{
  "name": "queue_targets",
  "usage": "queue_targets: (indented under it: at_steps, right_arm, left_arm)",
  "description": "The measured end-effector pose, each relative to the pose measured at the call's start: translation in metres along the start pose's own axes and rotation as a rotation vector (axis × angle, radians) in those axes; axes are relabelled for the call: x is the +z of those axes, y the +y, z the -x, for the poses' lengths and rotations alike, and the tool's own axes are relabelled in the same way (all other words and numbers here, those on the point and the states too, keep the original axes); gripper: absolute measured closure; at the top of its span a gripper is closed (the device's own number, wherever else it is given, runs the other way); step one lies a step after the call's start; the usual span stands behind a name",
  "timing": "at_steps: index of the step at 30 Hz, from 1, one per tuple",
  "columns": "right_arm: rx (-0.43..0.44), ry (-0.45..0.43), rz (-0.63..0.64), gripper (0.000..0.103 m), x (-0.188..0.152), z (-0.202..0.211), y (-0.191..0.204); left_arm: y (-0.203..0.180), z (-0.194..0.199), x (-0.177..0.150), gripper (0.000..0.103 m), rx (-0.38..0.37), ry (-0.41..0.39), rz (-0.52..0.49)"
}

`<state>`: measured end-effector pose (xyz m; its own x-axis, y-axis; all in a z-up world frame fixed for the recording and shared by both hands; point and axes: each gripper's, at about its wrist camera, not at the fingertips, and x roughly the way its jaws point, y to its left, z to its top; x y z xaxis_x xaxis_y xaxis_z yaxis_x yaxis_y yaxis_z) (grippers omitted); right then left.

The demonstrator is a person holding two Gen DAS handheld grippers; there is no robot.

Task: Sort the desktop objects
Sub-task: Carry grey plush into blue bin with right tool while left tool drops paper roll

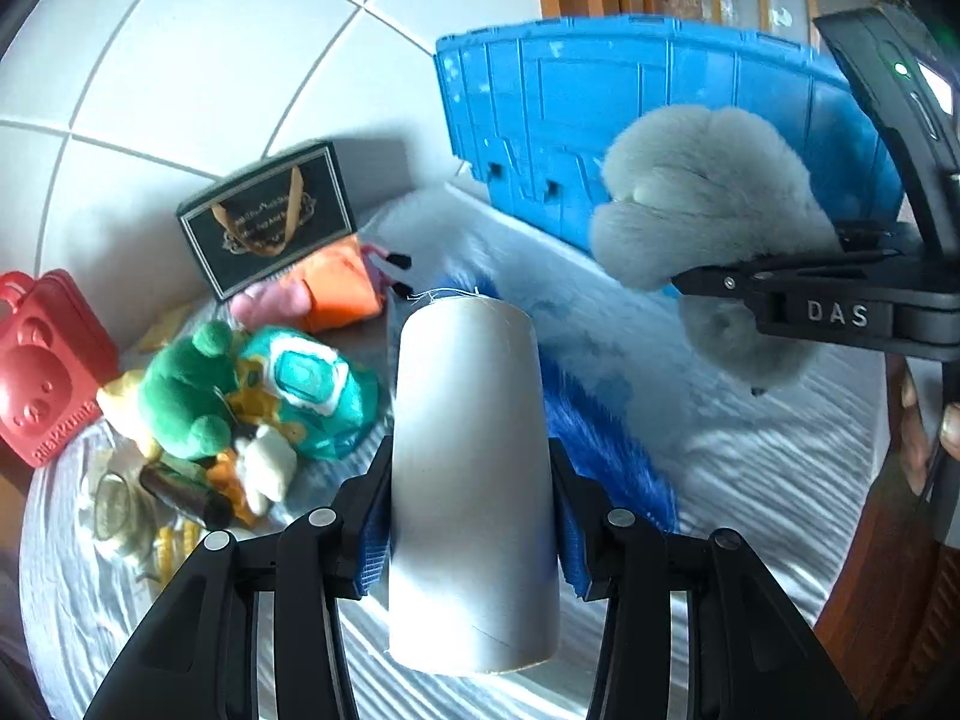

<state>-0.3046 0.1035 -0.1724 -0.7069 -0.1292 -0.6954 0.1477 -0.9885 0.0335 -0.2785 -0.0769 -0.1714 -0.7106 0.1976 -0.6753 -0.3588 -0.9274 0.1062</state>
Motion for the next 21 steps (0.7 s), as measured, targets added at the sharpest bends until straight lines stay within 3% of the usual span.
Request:
queue_targets:
  at_steps: [6, 10, 13, 18, 21]
  right_arm:
    - [0.008, -0.195, -0.075, 0.057, 0.033, 0.089, -0.005]
    - [-0.008, -0.32, -0.112, 0.057, 0.057, 0.148, -0.019]
    - [-0.067, -0.4, -0.122, 0.057, 0.073, 0.187, -0.041]
    - [-0.166, -0.436, -0.148, 0.057, 0.104, 0.221, -0.105]
    - [-0.223, -0.402, -0.147, 0.057, 0.121, 0.221, -0.155]
  left_arm:
    - [0.0, 0.062, 0.064, 0.058, 0.01, -0.165, -0.029]
    - [-0.021, 0.099, 0.113, 0.058, -0.031, -0.287, -0.081]
    - [-0.047, 0.112, 0.152, 0.058, -0.06, -0.349, -0.103]
    - [-0.099, 0.101, 0.223, 0.058, -0.119, -0.381, -0.123]
    - [-0.129, 0.082, 0.263, 0.058, -0.138, -0.378, -0.112]
